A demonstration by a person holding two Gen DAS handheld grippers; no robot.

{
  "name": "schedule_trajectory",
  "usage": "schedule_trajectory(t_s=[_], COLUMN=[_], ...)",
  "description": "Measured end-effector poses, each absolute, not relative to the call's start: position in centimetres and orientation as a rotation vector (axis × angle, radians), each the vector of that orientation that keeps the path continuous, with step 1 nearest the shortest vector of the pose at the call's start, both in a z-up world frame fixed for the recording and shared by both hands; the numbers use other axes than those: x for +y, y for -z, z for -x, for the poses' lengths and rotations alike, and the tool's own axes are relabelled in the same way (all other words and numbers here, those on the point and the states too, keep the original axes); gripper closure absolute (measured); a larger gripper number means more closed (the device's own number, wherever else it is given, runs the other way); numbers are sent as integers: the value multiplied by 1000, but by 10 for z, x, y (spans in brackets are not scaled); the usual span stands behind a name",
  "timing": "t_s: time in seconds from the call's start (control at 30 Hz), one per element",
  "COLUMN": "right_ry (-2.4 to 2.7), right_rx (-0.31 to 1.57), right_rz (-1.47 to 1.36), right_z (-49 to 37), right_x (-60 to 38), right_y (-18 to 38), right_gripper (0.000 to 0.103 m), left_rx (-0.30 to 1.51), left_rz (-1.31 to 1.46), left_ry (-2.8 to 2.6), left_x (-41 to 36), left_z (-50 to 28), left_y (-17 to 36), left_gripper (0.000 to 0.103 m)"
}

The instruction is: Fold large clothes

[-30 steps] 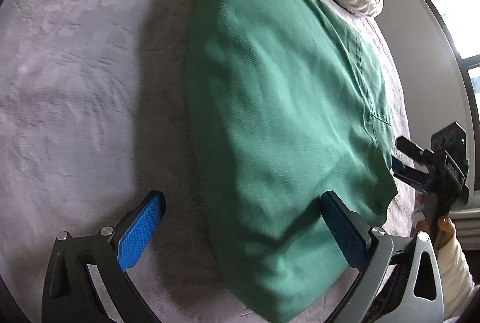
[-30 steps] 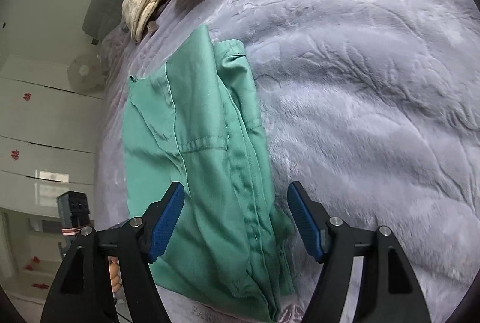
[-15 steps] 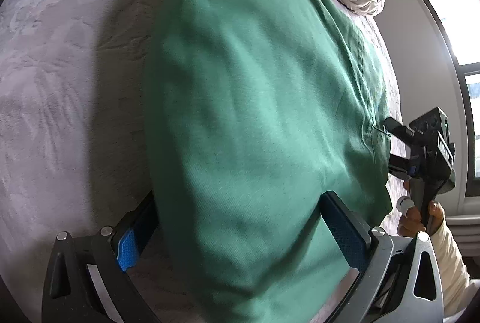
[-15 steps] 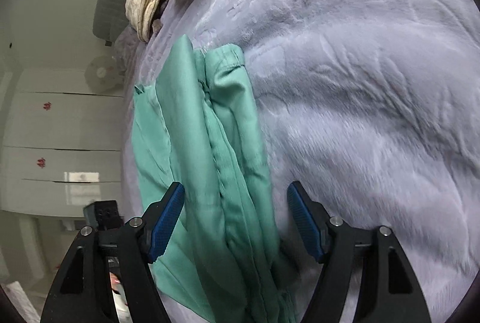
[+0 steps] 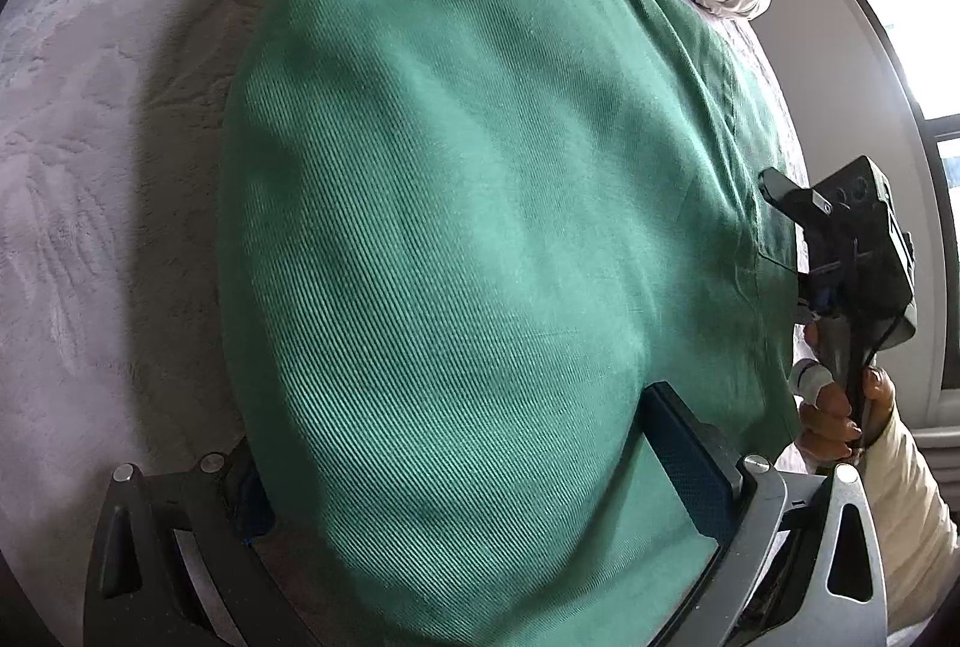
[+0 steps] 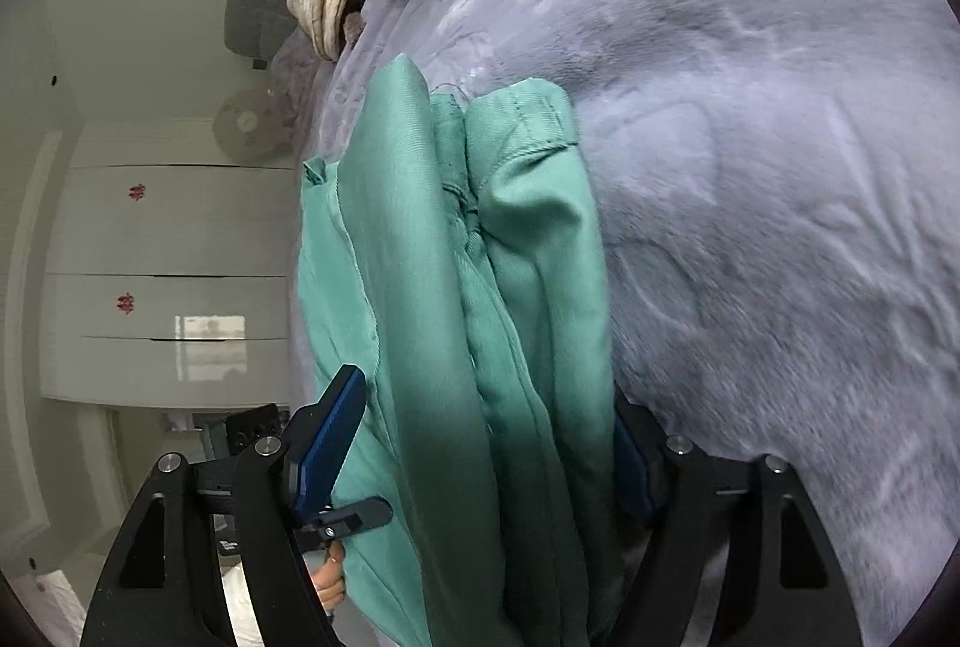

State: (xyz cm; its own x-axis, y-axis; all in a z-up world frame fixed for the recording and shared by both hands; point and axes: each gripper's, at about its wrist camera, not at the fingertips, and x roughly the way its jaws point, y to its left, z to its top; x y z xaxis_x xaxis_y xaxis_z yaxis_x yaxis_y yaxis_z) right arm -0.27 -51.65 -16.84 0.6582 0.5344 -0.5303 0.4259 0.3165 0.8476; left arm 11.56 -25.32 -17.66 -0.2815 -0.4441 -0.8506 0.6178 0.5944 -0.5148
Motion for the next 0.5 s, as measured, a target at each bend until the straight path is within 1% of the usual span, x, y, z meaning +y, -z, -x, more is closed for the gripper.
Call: schedule_trajectory(t_s=[0.07, 0.1, 0.13, 0.17, 0.2, 0.23, 0.27, 0.3, 0.33, 0.37, 0.4, 0.5], right_ry=[-100, -106, -115, -116, -106, -109, -116, -125, -137, -149, -160, -184], right_rx=[918, 921, 924, 934, 932, 914, 895, 870, 843, 821, 806, 759], right_rz=[-1311, -1309, -1307, -1307, -1313, -1324, -1340, -1364, -1388, -1404, -1412, -1421], right_z=[-2, -4, -7, -12, -12, -12, -10, -8, -6, -6, -6, -8], right_x=[-517, -516, -514, -514, -512, -511, -511, -510, -509, -506, -504, -492], right_y=[171, 171, 170, 172, 172, 172, 171, 169, 167, 163, 160, 142], right_gripper=[26, 28, 42, 62, 66, 73, 78, 80, 81, 82, 82, 82], left_rx=[1541, 1537, 1529, 1510, 1500, 1485, 1473, 1468, 1466, 1464, 1461, 1447], left_rz=[-153, -153, -151, -155, -159, -157, -149, -138, -122, -104, -92, -44], left_ry=[1030, 1030, 1030, 1027, 1030, 1041, 1056, 1070, 1088, 1108, 1123, 1168], left_x=[-252, -251, -252, -251, -248, -246, -242, -238, -234, -230, -227, -215], left_z=[-115, -115, -114, -112, -111, -111, -112, -113, -115, -117, -119, -122], left_y=[175, 174, 172, 169, 166, 163, 158, 155, 151, 146, 141, 125], left_gripper=[0, 0, 2, 9, 17, 21, 29, 33, 40, 44, 46, 47])
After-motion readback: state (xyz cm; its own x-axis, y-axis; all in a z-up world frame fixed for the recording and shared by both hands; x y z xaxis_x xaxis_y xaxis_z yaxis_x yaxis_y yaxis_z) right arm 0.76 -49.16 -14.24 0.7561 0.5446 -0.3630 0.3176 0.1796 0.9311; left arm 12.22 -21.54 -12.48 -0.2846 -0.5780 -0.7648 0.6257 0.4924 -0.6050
